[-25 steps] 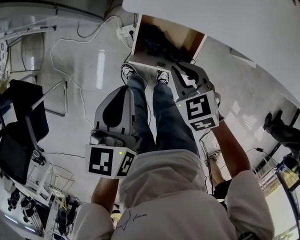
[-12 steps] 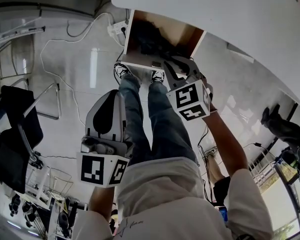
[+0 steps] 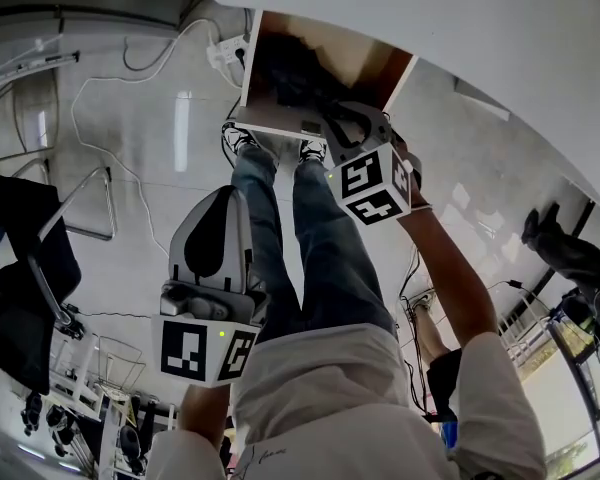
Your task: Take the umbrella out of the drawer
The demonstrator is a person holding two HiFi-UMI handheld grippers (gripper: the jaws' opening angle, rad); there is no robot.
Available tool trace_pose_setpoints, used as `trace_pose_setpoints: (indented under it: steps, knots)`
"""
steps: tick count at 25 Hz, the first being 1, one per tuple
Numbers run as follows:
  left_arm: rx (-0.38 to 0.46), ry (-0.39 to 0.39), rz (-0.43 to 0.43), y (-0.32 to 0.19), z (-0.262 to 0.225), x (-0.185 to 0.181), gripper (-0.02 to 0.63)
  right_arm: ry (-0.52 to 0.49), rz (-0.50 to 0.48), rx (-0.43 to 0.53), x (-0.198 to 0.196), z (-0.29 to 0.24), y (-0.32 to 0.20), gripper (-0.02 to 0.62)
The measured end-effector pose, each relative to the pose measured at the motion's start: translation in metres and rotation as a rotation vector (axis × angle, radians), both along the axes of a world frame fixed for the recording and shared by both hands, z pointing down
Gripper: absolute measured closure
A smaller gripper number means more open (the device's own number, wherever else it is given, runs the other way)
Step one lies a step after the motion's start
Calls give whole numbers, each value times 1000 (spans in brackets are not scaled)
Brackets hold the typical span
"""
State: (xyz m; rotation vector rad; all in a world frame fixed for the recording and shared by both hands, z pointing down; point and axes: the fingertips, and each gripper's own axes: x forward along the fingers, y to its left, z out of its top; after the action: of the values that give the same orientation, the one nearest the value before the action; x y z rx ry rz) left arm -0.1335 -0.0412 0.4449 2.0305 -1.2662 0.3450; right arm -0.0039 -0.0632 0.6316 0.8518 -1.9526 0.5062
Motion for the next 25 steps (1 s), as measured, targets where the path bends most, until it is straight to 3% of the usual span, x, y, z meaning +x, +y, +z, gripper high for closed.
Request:
trace_pose_setpoints:
  steps: [18,25]
  knots:
    - [-28,-2,-17,-3,22,-12,589,113,-76,-97,0,82,-8,442]
    - [-40,-7,-17,-7,28,-14,589,143,-89,-132,0,110,-15,383]
